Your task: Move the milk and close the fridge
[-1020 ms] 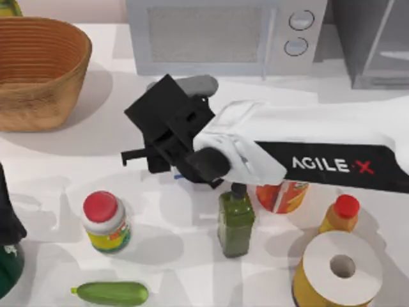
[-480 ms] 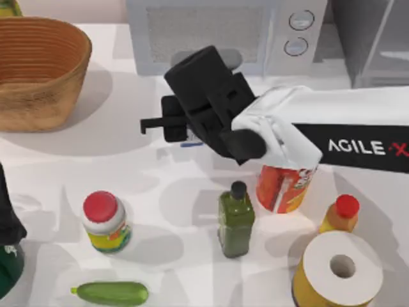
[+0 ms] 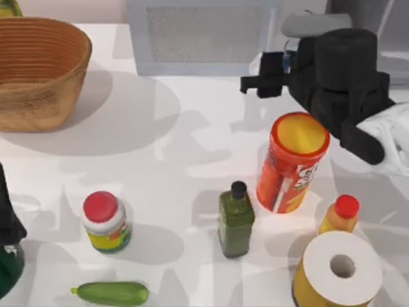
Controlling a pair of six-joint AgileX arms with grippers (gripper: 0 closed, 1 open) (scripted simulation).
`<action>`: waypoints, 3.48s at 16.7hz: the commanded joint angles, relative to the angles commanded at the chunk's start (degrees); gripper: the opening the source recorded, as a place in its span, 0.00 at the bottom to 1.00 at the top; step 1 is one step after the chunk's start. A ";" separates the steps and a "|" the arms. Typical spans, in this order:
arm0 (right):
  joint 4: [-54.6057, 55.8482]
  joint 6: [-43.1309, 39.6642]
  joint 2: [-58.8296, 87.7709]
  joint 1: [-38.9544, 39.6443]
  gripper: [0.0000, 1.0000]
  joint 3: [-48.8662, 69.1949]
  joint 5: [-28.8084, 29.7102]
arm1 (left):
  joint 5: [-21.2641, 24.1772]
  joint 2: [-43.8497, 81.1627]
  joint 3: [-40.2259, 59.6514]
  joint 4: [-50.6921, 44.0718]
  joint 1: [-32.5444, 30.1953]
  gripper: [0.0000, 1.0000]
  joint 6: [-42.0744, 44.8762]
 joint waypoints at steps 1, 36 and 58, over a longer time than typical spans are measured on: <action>4.26 -1.73 -1.64 -2.60 0.00 -3.64 -1.32 | 0.00 0.00 0.00 0.00 0.00 1.00 0.00; -23.68 -17.65 11.77 -33.38 0.00 25.09 -15.91 | 0.00 0.00 0.00 0.00 0.00 1.00 0.00; -52.48 -18.90 24.47 -38.96 0.00 52.13 -17.32 | 0.00 0.00 0.00 0.00 0.00 1.00 0.00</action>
